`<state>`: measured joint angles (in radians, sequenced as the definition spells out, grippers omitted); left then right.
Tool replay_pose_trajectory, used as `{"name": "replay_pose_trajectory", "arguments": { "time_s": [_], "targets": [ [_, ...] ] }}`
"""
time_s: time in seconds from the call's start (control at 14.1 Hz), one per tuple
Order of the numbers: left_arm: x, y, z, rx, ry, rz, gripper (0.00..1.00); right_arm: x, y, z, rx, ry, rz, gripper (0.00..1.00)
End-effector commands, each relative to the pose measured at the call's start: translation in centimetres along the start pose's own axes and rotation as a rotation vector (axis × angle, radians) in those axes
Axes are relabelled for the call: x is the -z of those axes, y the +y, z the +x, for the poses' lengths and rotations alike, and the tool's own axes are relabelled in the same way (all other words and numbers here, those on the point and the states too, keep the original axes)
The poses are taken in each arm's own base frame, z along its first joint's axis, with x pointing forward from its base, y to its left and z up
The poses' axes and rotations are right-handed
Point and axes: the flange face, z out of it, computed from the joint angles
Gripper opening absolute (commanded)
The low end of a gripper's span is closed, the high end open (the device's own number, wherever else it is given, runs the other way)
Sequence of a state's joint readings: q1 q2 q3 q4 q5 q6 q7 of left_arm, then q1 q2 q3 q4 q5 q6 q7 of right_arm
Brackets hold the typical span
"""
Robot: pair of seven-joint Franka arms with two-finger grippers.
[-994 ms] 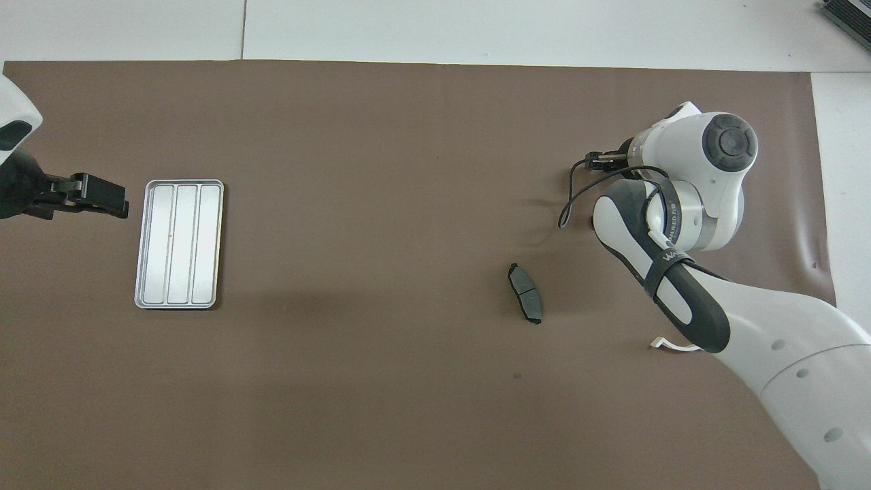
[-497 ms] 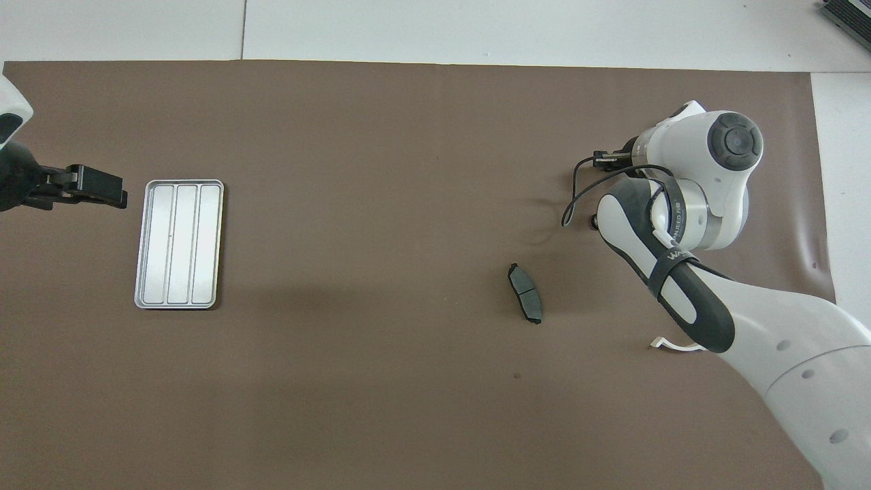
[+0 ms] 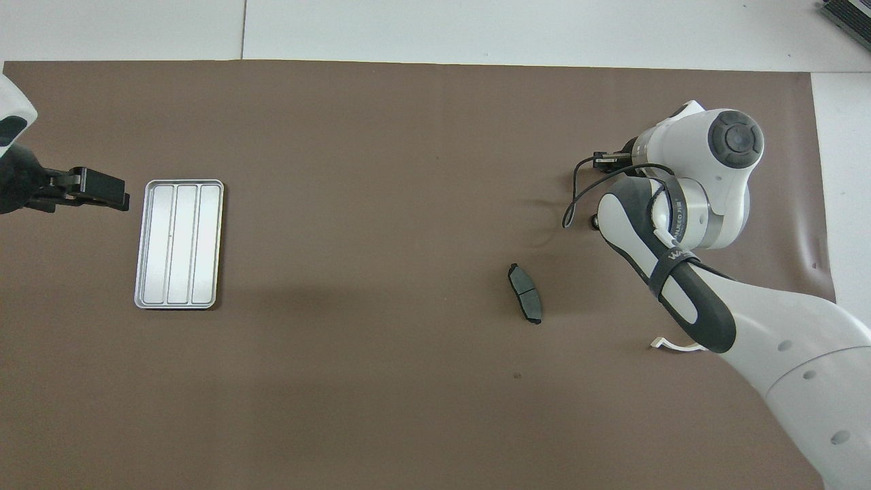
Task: Pick bearing gear from pile to tray
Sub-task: 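Carry the bearing toward the table center and set it down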
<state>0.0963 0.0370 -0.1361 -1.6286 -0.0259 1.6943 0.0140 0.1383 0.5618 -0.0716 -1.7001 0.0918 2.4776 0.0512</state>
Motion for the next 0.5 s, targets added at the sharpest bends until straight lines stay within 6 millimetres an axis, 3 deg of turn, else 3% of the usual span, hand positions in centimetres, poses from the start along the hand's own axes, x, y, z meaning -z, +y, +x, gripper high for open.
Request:
{"name": "replay_pose_trajectory", "arguments": {
  "time_s": [0.0,0.14,0.43],
  "targets": [
    [0.1,-0.2,-0.6,-0.004,0.005,-0.01,1.0,3.2,-0.5,0.6,-0.038,-0.033,0.022,0.0],
    [0.1,-0.2,-0.7,-0.004,0.004,-0.01,1.0,6.1,-1.8,0.5,-0.089,-0.05,0.03,0.0],
    [-0.1,-0.2,-0.7,-0.003,0.001,-0.01,1.0,8.2,-10.1,-0.5,-0.137,-0.04,0.059,0.0]
  ]
}}
